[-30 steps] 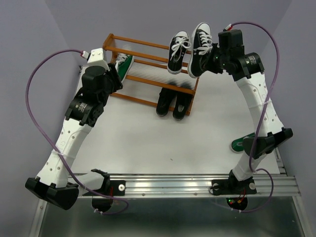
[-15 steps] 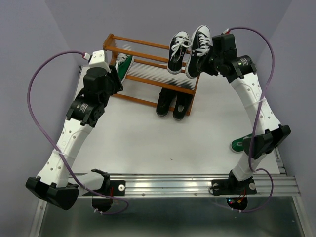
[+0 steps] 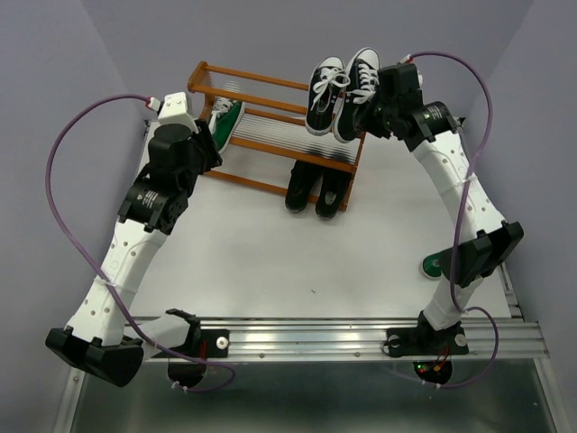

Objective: Place and organize the shoes onto the shoe shelf

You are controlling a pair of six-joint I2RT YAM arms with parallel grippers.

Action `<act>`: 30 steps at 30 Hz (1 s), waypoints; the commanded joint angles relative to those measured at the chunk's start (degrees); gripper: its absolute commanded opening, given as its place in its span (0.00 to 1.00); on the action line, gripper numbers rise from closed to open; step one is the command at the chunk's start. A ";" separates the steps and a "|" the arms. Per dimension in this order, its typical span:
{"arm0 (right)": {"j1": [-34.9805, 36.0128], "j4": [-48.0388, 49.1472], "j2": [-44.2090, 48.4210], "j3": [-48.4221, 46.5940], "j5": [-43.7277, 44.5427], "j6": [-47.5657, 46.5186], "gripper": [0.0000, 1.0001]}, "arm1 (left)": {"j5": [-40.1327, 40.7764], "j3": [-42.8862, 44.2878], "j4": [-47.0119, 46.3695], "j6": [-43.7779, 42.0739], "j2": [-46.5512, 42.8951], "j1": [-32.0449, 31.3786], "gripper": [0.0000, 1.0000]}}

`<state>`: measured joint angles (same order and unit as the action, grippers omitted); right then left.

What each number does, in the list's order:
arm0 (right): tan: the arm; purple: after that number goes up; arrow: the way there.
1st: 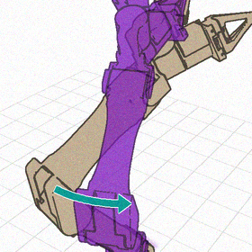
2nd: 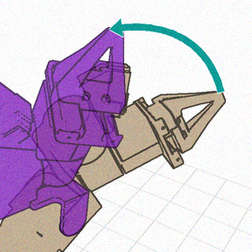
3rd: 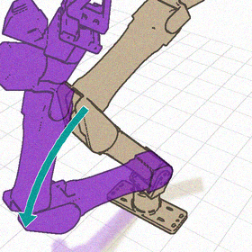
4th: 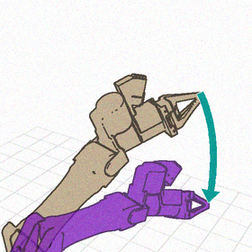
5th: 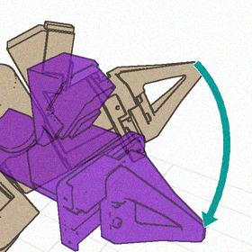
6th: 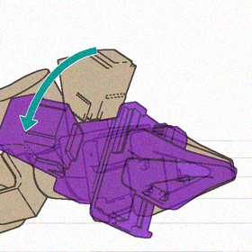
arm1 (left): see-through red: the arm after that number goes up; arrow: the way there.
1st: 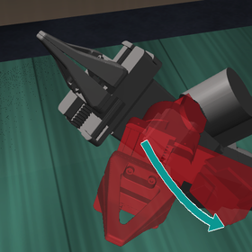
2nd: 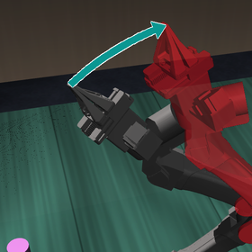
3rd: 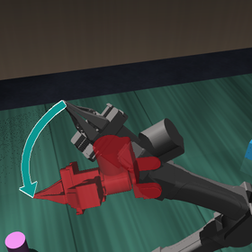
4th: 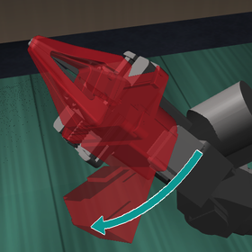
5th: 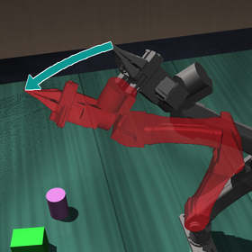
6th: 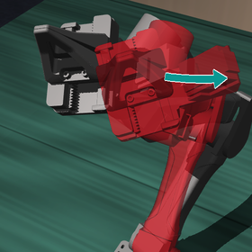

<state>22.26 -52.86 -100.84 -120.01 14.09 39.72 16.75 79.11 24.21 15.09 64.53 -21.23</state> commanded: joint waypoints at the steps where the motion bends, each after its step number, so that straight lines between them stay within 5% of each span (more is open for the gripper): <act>1: 1.11 6.72 -0.23 -2.51 1.47 0.35 0.01 | 0.65 -0.45 -2.06 -0.33 -2.04 0.49 0.55; 19: 2.70 4.53 -6.65 -10.77 0.41 -0.70 0.01 | 1.09 -1.50 -1.88 -0.59 -3.18 1.11 0.55; 30: 2.70 5.05 -3.05 -6.74 6.12 -0.88 0.01 | 0.74 -1.42 -1.88 -0.50 -3.10 1.37 0.55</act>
<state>24.16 -54.46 -106.65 -127.44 16.64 38.81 16.97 78.22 24.27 15.07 63.02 -20.14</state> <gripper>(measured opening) 0.057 0.553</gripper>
